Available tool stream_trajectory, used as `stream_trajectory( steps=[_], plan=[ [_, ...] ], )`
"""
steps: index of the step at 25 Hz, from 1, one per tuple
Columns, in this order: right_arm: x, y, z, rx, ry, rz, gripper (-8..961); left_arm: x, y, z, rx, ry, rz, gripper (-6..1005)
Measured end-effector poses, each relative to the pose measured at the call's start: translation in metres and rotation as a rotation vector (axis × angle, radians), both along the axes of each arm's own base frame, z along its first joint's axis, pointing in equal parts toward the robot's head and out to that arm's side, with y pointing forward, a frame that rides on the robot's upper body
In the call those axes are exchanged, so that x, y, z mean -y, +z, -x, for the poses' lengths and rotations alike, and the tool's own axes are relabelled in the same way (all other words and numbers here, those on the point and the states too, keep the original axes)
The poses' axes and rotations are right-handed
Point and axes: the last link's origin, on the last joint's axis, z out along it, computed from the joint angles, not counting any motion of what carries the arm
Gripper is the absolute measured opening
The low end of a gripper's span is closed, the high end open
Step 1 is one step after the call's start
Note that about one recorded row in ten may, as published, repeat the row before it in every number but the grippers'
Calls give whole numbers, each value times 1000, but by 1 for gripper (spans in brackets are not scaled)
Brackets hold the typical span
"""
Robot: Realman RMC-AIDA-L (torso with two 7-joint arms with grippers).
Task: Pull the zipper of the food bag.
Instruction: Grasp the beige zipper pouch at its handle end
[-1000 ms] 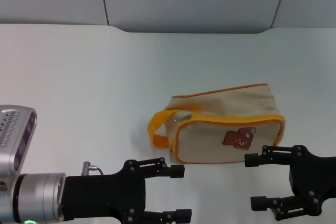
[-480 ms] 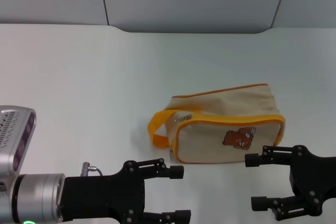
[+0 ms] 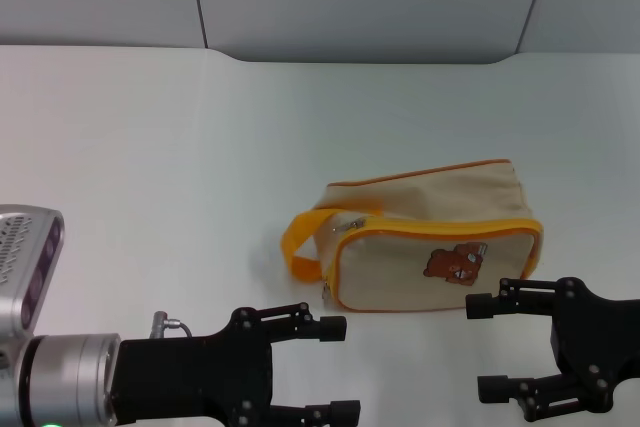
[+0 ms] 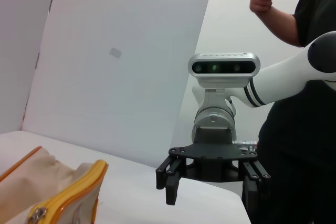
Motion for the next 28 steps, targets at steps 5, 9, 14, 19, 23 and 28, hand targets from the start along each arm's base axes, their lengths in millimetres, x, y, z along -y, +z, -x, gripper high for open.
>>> stream_trajectory(
  steps=[5,9,14,19,23,28],
  plan=[
    [0,0,0,0,0,-1,826,1,2,5,2,24,-30,801],
    [0,0,-1,1,-7,-7,826,-5,12,18,8,96,-165,800],
    [1,0,-3,2,-9,-15,826,-16,11,32,-34,164,-328,799],
    [1,0,-4,3,-10,-18,826,-28,-11,25,-79,149,-387,798],
    [2,0,-4,3,-13,-18,825,-39,-29,17,-134,120,-414,797],
    [6,0,-7,3,-9,-25,826,-51,-41,13,-197,127,-421,796]
  ],
)
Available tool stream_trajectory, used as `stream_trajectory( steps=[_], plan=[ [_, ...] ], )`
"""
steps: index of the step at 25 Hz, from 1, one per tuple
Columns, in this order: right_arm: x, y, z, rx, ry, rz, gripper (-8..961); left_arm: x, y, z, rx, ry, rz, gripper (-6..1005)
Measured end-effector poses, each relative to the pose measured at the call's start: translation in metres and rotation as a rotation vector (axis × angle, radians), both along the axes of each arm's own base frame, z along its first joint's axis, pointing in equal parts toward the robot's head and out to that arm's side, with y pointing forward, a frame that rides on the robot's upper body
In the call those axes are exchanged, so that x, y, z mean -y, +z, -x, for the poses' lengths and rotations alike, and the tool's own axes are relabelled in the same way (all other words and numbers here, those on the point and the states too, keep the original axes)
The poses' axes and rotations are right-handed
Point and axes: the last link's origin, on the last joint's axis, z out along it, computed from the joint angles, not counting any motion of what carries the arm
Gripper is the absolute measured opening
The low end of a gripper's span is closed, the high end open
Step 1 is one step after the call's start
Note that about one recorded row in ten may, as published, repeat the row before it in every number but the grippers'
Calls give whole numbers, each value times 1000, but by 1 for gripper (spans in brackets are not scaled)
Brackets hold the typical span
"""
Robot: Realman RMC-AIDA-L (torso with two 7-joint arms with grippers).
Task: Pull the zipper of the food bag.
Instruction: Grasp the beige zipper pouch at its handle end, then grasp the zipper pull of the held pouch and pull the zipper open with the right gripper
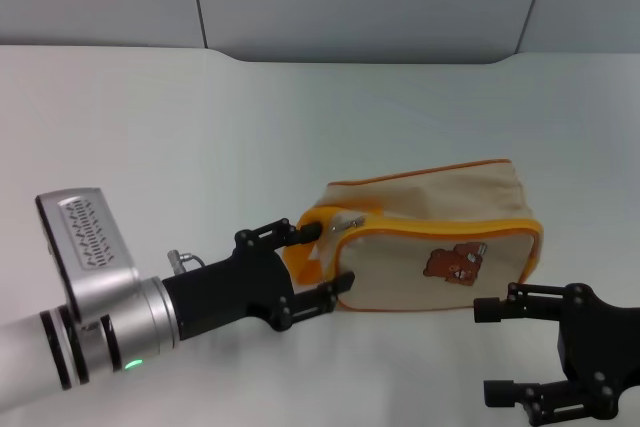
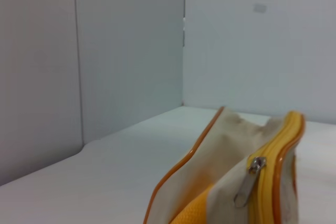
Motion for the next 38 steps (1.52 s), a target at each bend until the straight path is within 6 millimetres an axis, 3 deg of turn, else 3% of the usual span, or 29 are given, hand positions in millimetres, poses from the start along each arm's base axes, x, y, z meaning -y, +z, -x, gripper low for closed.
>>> stream_trajectory(
  steps=[9,19,26,30,33,38],
  plan=[
    [2,-1,-1,-3,-2,-2,825,-7,-1,-5,9,16,-15,602],
    [1,-1,0,-4,0,-3,826,-9,-7,-16,36,15,2,126],
    [-2,2,2,-31,-4,-33,825,-7,-2,-14,57,5,-10,78],
    [-6,11,6,-109,-29,-111,825,-4,11,-10,84,-27,-30,76],
    [-14,20,12,-192,-92,-144,825,0,33,-10,122,-111,-64,74],
    [-36,31,32,-261,-242,10,826,-2,46,-17,116,-223,-60,71]
  ],
)
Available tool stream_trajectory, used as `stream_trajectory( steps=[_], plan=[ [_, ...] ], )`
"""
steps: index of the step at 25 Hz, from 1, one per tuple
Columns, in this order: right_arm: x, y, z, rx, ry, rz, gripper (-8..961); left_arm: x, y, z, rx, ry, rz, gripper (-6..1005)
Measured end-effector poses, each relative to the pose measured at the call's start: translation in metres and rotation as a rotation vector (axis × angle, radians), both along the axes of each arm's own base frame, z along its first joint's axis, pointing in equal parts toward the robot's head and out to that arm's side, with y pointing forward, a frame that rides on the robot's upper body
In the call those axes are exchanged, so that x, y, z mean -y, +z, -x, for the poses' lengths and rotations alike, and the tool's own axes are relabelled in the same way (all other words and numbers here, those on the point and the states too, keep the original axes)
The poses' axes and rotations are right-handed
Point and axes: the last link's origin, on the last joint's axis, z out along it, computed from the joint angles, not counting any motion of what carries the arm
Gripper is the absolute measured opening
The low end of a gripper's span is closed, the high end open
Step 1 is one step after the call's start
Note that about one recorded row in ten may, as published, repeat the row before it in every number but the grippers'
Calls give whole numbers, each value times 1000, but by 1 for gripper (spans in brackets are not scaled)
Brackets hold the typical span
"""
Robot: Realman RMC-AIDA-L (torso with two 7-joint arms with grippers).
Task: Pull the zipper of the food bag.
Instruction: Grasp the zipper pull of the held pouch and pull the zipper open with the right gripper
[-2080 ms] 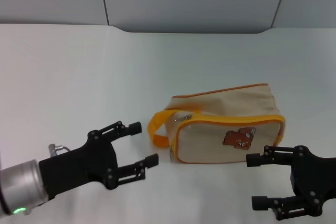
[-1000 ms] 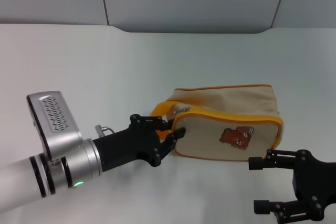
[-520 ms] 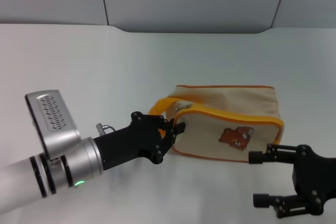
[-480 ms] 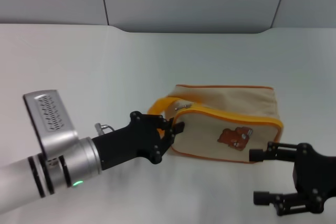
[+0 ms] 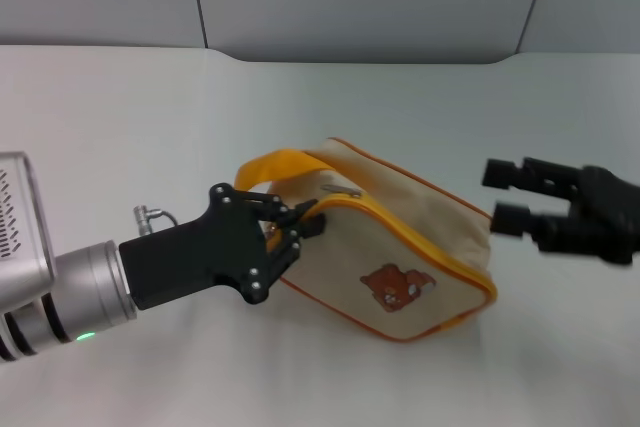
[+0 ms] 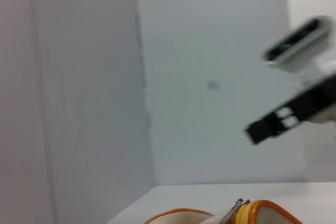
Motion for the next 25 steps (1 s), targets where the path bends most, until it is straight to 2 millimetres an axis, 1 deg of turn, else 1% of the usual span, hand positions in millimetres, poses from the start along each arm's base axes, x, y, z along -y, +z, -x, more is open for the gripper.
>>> stream_trajectory(
  steps=[1,2,5,6,7,11,13,14,16,21,24,25],
  plan=[
    [-5,1,5,-9,-25,48,826,-2,1,-6,-15,-50,13,71],
    [-10,2,10,-15,-47,93,826,-2,1,-6,-15,-50,13,70],
    [-23,5,23,-21,-113,218,826,-7,2,-15,-26,-107,24,70],
    [-30,6,31,-15,-146,283,825,-10,2,-20,-29,-129,27,70],
    [-30,6,31,-15,-146,283,824,-10,2,-20,-29,-129,27,69],
    [-41,2,47,24,-182,393,821,-15,1,-29,-44,-174,36,66],
    [-50,-4,56,83,-212,453,819,-17,1,-32,-52,-192,36,65],
    [-50,-4,56,83,-212,453,819,-17,1,-33,-53,-196,36,65],
    [-58,-9,63,139,-251,495,817,-18,1,-34,-56,-202,36,65],
    [-65,-8,69,174,-289,519,672,-19,2,-34,-59,-207,35,66],
    [-68,-7,69,198,-313,520,436,-18,2,-33,-60,-206,34,66],
    [-69,-7,69,212,-326,523,435,-18,2,-33,-60,-206,34,66]
  ],
)
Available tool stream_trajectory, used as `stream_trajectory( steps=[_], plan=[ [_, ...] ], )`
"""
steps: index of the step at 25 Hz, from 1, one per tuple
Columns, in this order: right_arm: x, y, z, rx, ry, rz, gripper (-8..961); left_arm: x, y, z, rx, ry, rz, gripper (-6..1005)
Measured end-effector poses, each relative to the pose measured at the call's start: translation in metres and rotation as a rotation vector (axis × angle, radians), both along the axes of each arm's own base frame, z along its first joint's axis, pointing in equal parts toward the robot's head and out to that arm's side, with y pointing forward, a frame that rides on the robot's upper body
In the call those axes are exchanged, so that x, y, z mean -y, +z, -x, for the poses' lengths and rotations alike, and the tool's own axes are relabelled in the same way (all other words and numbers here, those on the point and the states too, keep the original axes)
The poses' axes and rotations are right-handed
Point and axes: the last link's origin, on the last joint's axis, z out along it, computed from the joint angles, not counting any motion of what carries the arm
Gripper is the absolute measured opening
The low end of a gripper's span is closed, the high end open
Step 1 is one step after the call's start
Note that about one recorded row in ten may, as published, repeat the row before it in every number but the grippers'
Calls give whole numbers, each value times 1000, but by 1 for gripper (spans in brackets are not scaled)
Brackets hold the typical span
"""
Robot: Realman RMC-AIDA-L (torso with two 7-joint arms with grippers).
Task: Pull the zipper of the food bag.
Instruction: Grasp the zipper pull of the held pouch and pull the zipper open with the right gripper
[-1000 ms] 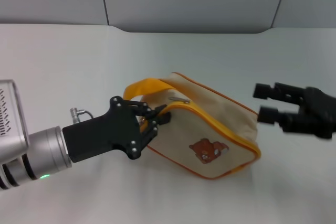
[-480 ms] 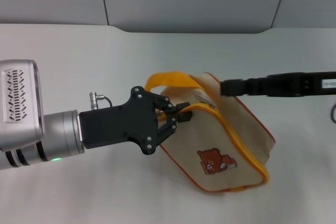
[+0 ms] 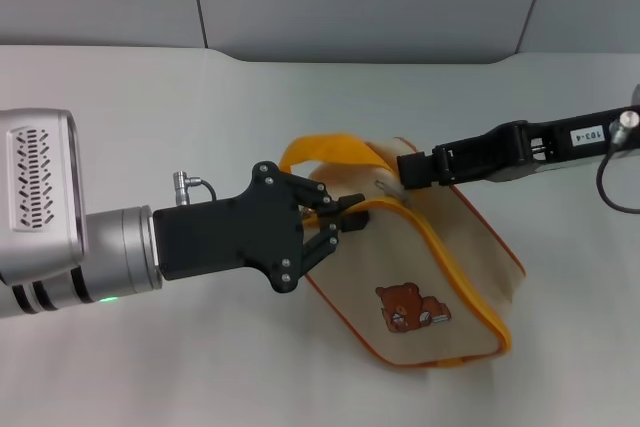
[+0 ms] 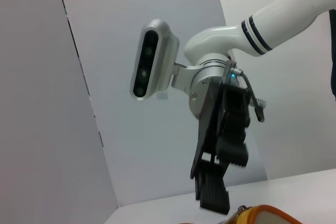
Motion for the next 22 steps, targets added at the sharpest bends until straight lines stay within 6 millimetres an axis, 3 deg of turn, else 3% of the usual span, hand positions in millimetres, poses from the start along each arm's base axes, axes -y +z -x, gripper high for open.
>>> stream_trajectory(
  steps=[22],
  plan=[
    [-3,-5,6,31,-12,32,416,-4,1,-4,4,-10,-8,66]
  ],
)
